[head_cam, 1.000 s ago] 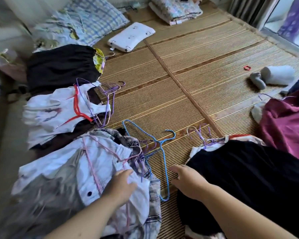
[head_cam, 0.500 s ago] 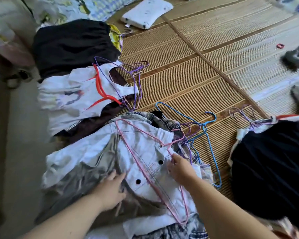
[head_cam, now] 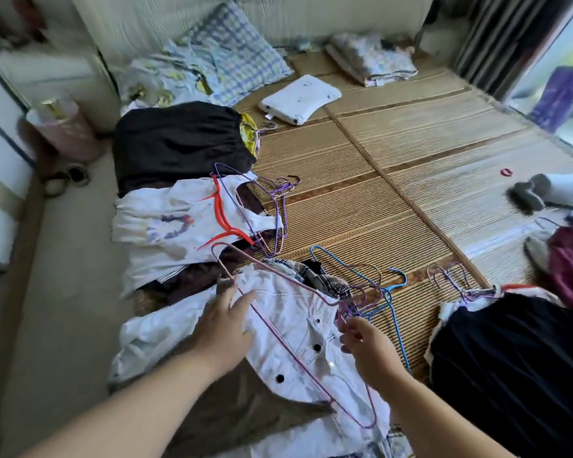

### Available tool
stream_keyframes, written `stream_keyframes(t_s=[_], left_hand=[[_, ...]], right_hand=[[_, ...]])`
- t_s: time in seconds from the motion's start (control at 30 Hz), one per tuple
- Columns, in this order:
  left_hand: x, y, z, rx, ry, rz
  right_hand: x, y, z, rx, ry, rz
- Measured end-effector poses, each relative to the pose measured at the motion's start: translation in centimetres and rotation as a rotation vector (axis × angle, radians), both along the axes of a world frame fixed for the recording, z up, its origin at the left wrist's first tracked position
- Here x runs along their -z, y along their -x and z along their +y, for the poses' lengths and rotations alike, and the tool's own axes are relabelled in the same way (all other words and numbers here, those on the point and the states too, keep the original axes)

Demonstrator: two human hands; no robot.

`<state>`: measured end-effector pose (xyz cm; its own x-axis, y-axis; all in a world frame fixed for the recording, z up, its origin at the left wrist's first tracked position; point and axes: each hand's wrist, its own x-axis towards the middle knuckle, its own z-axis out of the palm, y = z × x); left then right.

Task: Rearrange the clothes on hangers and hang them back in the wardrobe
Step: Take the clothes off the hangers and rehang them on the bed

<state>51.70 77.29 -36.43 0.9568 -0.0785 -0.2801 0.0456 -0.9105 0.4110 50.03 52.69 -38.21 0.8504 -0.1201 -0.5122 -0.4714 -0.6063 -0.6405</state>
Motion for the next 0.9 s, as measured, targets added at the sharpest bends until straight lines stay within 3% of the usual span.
stream_keyframes(t_s=[0.1,0.23,0.57,0.9], left_hand=[[-3.6,-1.1,1.0,0.145,-0.121,-0.373],[-9.7,-0.6,1.2,0.203,-0.187,-0.541],[-22.6,9.8,1.5,-0.094,-0.42,-0.515],[-32.7,23.4,2.5,-0.12,-0.233,-0.591]], right_hand=[[-3.8,0.6,-0.1,-0.088,0.032,-0.052],[-9.9,1.5,-0.1,-0.171,0.04,-0.141],[-23.9,8.8,0.3,-0.409,0.078,-0.415],[-35.3,18.6,-0.4,-0.396,0.111,-0.678]])
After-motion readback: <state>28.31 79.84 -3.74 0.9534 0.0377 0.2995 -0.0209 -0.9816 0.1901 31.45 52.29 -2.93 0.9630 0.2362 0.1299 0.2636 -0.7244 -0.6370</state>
